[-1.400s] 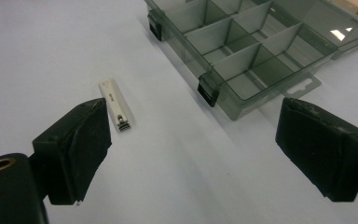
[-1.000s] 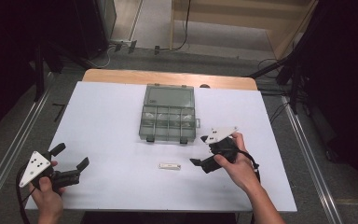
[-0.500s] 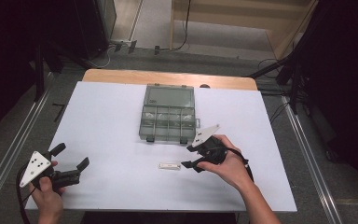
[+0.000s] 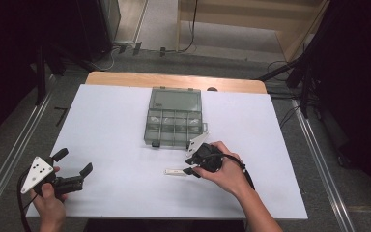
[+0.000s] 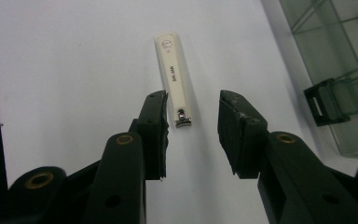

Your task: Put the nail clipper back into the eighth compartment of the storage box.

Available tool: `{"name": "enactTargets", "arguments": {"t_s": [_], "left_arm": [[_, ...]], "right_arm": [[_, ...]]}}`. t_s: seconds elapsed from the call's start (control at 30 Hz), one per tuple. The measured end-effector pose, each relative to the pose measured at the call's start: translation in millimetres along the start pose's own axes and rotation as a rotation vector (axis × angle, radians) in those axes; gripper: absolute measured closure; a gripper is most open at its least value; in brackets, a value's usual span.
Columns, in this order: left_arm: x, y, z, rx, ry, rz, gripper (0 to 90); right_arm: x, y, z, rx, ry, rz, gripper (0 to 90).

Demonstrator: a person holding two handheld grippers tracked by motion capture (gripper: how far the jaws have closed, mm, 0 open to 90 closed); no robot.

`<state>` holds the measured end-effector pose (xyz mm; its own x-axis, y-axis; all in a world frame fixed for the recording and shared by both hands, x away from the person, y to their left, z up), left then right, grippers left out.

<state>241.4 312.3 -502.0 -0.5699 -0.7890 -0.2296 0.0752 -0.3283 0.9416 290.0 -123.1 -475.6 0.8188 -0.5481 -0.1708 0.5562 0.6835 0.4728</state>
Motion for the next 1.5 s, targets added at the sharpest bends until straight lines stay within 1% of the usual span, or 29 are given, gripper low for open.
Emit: {"name": "enactTargets", "arguments": {"t_s": [0.13, 0.17, 0.23, 0.27, 0.3, 0.33, 0.37, 0.4, 0.43, 0.47, 0.5, 0.53, 0.6, 0.63, 0.67, 0.7, 0.8, 0.87, 0.97, 1.07, 1.2, 1.23, 1.27, 1.3, 1.37, 1.4, 1.43, 1.47, 1.5], "left_arm": [[0.0, 0.0, -0.1, 0.000, 0.000, 0.000, 0.0], [0.0, 0.0, 0.0, 0.000, 0.000, 0.000, 0.0], [0.1, 0.0, -0.2, 0.000, 0.000, 0.000, 0.0], [0.2, 0.0, -0.3, 0.002, 0.000, 0.000, 0.0], [0.2, 0.0, -0.3, 0.000, 0.000, -0.002, 0.0], [0.2, 0.0, -0.3, 0.000, 0.000, -0.002, 0.0], [0.1, 0.0, -0.4, -0.003, 0.000, -0.003, 0.0], [0.1, 0.0, -0.7, -0.003, 0.001, -0.004, 0.0], [0.1, 0.0, -0.7, -0.003, 0.001, -0.004, 0.0], [0.3, 0.1, -0.8, -0.006, 0.001, -0.005, 0.0], [0.7, 0.2, -1.1, -0.006, 0.001, -0.006, 0.0], [0.7, 0.2, -1.1, -0.006, 0.001, -0.006, 0.0], [0.6, 0.2, -1.1, -0.006, 0.000, -0.007, 0.0], [0.6, 0.2, -1.1, -0.006, 0.001, -0.006, 0.0], [0.6, 0.2, -1.1, -0.006, 0.001, -0.005, 0.0], [0.6, 0.2, -1.2, -0.006, 0.001, -0.005, 0.0], [0.5, 0.2, -1.3, -0.006, 0.000, -0.007, 0.0], [0.5, 0.2, -1.5, -0.010, 0.000, -0.008, 0.0], [0.7, 0.2, -1.8, -0.011, 0.000, -0.006, 0.0], [0.7, 0.3, -1.9, -0.012, 0.000, -0.007, 0.0], [0.6, 0.2, -1.8, -0.012, 0.001, -0.006, 0.0], [0.5, 0.2, -1.8, -0.013, 0.001, -0.006, 0.0], [0.4, 0.2, -1.8, -0.012, 0.001, -0.006, 0.0], [0.4, 0.2, -1.9, -0.013, 0.001, -0.006, 0.0], [0.4, 0.2, -1.8, -0.012, 0.001, -0.006, 0.0], [0.4, 0.2, -1.8, -0.012, 0.001, -0.006, 0.0], [0.4, 0.2, -1.7, -0.012, 0.001, -0.007, 0.0], [0.4, 0.2, -1.7, -0.012, 0.001, -0.007, 0.0], [0.5, 0.2, -1.7, -0.011, 0.000, -0.006, 0.0]], "right_arm": [[-1.3, 2.9, -3.9, -0.015, -0.007, 0.003, 66.2], [-2.1, 5.1, -7.8, -0.027, -0.008, 0.009, 68.5], [-2.1, 6.1, -9.1, -0.032, -0.015, 0.016, 69.3], [-3.1, 6.8, -10.8, -0.039, -0.008, 0.011, 70.0], [-4.1, 8.4, -14.3, -0.052, -0.002, 0.022, 72.5], [-4.1, 8.4, -14.3, -0.052, -0.002, 0.022, 72.5], [-5.9, 9.7, -17.6, -0.077, 0.010, 0.022, 74.1], [-5.6, 10.8, -18.8, -0.074, -0.006, 0.031, 74.6], [-5.6, 10.8, -18.8, -0.074, -0.006, 0.031, 74.6], [-6.9, 11.3, -20.3, -0.088, -0.012, 0.024, 74.8], [-7.6, 13.8, -25.0, -0.092, -0.025, 0.037, 74.9], [-7.6, 13.8, -25.0, -0.092, -0.025, 0.037, 74.9], [-9.9, 14.9, -28.5, -0.117, -0.026, 0.027, 75.6], [-9.5, 15.8, -30.4, -0.115, -0.028, 0.040, 75.8], [-9.8, 16.3, -31.9, -0.114, -0.024, 0.041, 75.9], [-10.7, 16.5, -32.7, -0.130, -0.024, 0.036, 76.4], [-11.8, 17.6, -35.7, -0.137, -0.028, 0.038, 76.3], [-11.2, 18.8, -38.7, -0.147, -0.035, 0.062, 77.1], [-10.6, 18.5, -39.1, -0.151, -0.027, 0.029, 78.8], [-11.3, 18.9, -38.9, -0.154, -0.034, 0.029, 79.0], [-10.2, 18.0, -38.5, -0.135, -0.031, 0.032, 79.2], [-11.0, 16.5, -36.8, -0.134, -0.029, 0.016, 79.2], [-9.6, 16.6, -35.8, -0.114, -0.032, 0.024, 79.2], [-8.5, 16.6, -34.7, -0.100, -0.019, 0.027, 79.2], [-7.3, 15.9, -28.6, -0.075, -0.007, -0.023, 79.2], [-7.3, 15.9, -28.6, -0.075, -0.007, -0.023, 79.2], [-4.2, 16.3, -25.7, -0.039, -0.005, -0.017, 79.2], [-1.2, 15.8, -19.1, 0.002, 0.014, -0.034, 79.2], [-0.4, 15.8, -17.5, 0.019, 0.011, -0.037, 79.2]]}}
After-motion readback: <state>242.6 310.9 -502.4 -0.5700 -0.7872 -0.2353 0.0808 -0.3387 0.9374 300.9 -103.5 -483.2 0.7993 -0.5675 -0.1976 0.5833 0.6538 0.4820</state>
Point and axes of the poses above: each handheld gripper's, and its own axes: z roughly backward along the jaws, y roughly out of its top, x roughly to its right, the point moved 1 cm from there along -z, roughly forward along the jaws, and after that the axes turned 15 degrees about -z, right-handed, at the moved point
